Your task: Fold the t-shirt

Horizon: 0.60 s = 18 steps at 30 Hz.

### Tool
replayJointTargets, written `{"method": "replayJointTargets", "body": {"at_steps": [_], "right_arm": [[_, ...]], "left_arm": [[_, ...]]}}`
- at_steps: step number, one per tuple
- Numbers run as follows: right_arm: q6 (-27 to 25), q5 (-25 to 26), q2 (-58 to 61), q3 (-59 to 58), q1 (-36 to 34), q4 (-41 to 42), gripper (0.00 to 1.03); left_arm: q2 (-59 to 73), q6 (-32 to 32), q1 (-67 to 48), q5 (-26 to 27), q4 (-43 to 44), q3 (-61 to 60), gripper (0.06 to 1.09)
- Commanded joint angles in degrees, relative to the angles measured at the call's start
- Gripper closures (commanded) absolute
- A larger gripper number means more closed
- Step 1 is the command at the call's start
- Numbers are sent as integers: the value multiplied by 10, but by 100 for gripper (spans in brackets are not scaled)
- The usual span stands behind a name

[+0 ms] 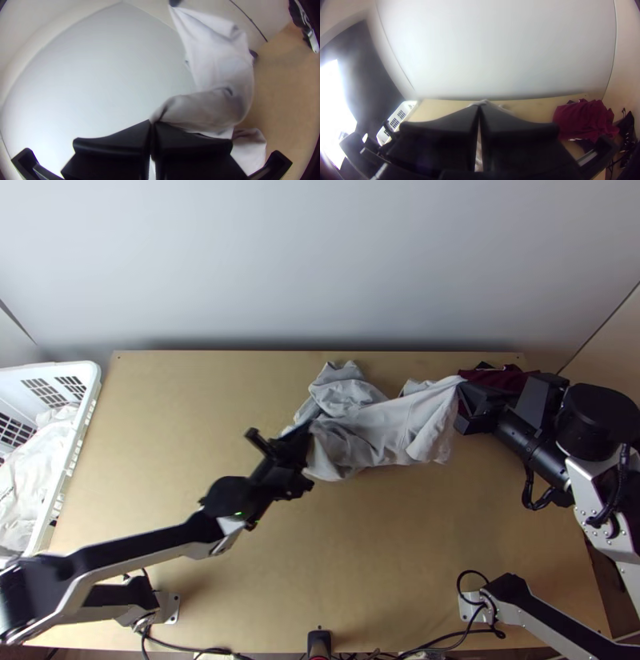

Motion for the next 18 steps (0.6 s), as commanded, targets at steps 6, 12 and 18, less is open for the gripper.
{"method": "replayJointTargets", "body": {"at_steps": [6,12,18], "right_arm": [[12,-2,36,99,-3,-9,100],[37,-2,176,304,-55,-40,100],[100,7,308,489,-75,-83,100]], "left_arm": [[-232,-41,40,-73,-52,26,105],[-320,-124,96,-65,-125,-85,105],[-371,-145,70,-65,-151,-148,105]]}}
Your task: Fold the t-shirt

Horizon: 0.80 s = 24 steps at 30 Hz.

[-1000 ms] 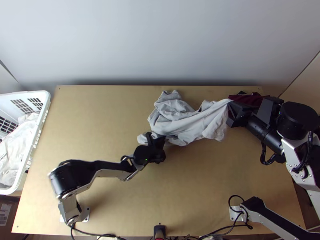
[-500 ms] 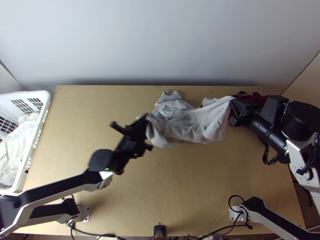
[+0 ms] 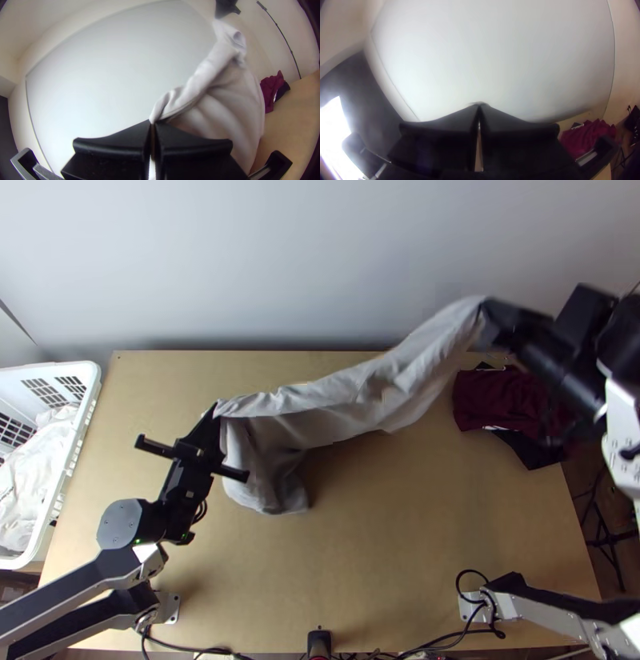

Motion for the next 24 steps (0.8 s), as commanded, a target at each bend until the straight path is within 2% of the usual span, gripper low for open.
{"method": "replayJointTargets", "body": {"at_steps": [1,6,12,19,24], "right_arm": [[52,18,136,176,-29,-34,100],[60,26,150,125,-42,-33,100],[56,30,169,38,-46,-19,100],[59,-3,213,-144,-26,-6,100],[49,-11,246,-276,12,66,100]], "left_arm": [[-78,-34,-7,1,-49,-76,105],[-104,-18,19,59,-52,-137,105],[-96,-37,95,130,-51,-172,105],[-109,-33,70,139,-52,-223,105],[-115,-40,66,139,-52,-247,105]]}}
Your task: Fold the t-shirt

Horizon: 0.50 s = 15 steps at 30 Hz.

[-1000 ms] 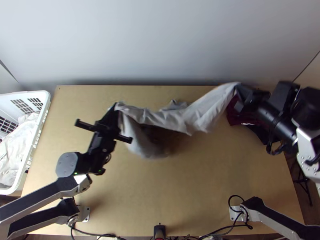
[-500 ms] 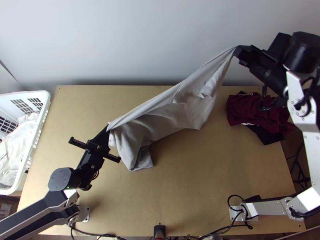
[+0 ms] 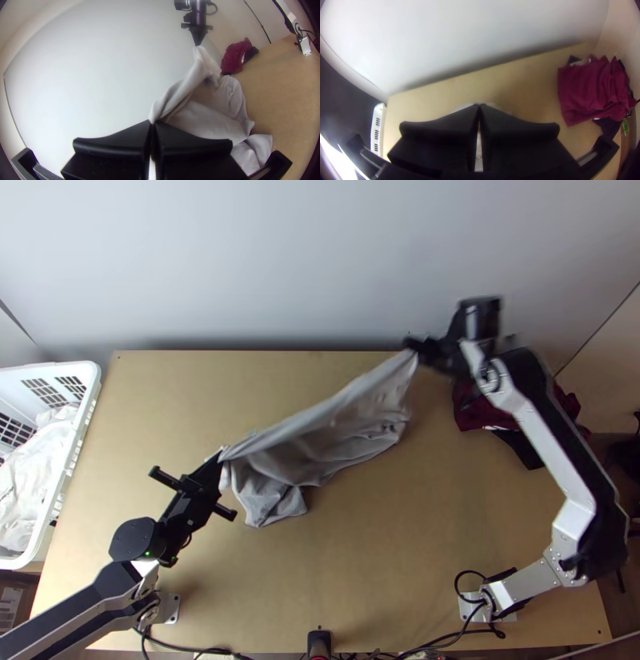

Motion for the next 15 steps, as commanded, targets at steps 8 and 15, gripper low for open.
{"method": "replayJointTargets", "body": {"at_steps": [8,15], "right_arm": [[-2,-18,131,-213,41,171,100],[-5,-18,192,-167,41,203,100]], "left_arm": [[-17,-21,31,16,1,-54,105],[-17,-55,94,61,1,-61,105]]}}
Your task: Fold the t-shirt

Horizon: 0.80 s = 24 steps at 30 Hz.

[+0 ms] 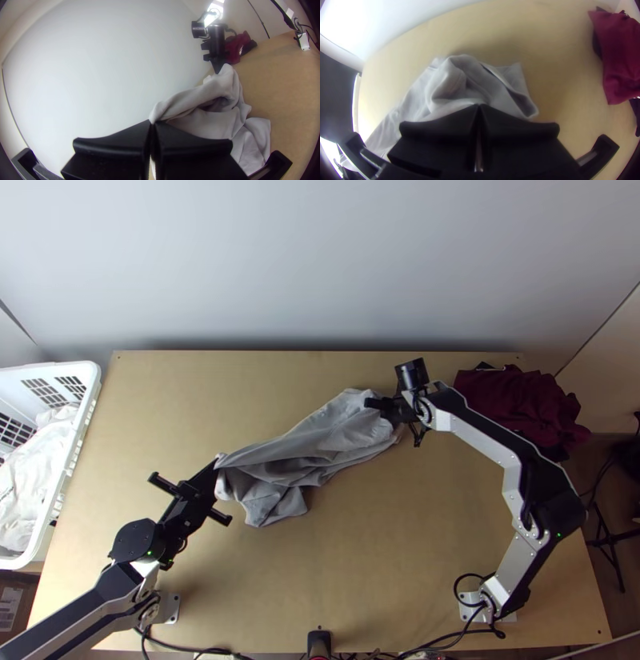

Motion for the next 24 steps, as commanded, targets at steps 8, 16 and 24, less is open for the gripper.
{"method": "replayJointTargets", "body": {"at_steps": [8,16,24], "right_arm": [[-44,1,106,177,46,20,100],[-49,4,159,301,79,10,100],[-76,9,282,376,92,13,100]], "left_arm": [[-7,-31,71,37,1,-10,105],[-32,-43,88,38,-4,-16,105],[-38,-50,100,52,-8,-17,105]]}}
